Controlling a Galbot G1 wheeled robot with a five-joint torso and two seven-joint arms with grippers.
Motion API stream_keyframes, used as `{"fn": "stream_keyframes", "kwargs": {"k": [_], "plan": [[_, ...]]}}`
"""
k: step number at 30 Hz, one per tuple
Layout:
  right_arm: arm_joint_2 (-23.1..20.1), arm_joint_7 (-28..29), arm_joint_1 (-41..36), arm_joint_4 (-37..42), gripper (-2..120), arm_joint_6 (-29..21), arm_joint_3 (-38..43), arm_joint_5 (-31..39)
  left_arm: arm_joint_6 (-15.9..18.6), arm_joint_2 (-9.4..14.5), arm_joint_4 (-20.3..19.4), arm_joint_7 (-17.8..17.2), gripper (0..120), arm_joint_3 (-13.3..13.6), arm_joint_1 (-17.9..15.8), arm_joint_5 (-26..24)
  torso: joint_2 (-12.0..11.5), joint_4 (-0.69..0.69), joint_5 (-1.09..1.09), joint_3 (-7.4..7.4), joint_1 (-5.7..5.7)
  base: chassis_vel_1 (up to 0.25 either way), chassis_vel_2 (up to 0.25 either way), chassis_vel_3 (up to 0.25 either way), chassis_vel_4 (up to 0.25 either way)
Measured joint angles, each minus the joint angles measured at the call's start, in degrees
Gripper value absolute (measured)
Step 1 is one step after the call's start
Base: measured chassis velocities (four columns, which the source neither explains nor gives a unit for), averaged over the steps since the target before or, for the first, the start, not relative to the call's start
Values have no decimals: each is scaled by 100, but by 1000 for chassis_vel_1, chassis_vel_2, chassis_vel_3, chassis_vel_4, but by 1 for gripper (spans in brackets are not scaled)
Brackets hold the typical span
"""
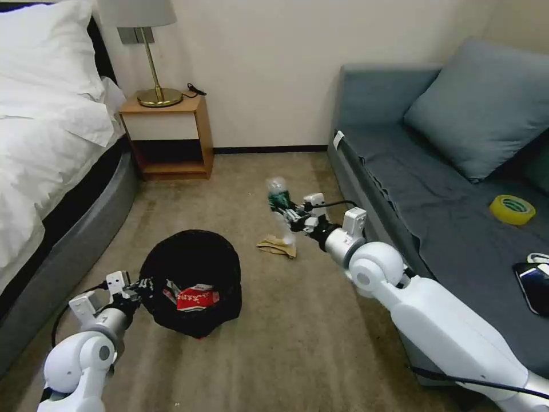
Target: Pick up the trash bin, then pick up the garbage on the floor and place it into the trash bin.
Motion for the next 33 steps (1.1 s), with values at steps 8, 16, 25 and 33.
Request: {"fn": "stream_keyframes", "kwargs": {"k": [8, 16, 25, 33], "plan": [[240, -81, 137, 245, 16, 318, -695, 52, 87, -77, -119, -115, 5, 443, 40, -74, 0, 0, 0, 0, 0, 0, 0, 0, 0], [552, -130, 364, 227, 16, 346, -1235, 26, 88, -235, -129, -193, 5, 850, 22, 48, 0, 1, -1, 0, 0, 0, 0, 0, 0], [574, -594, 50, -154, 16, 409, -1471, -652, 105, -217, -274, -202, 5, 721, 67, -14, -1, 1, 0, 1, 0, 0, 0, 0, 0], [633, -808, -333, -427, 41, 487, -1346, -1033, 173, -128, -444, -161, 5, 451, 139, -300, -1, 1, -1, 0, 0, 0, 0, 0, 0]]}}
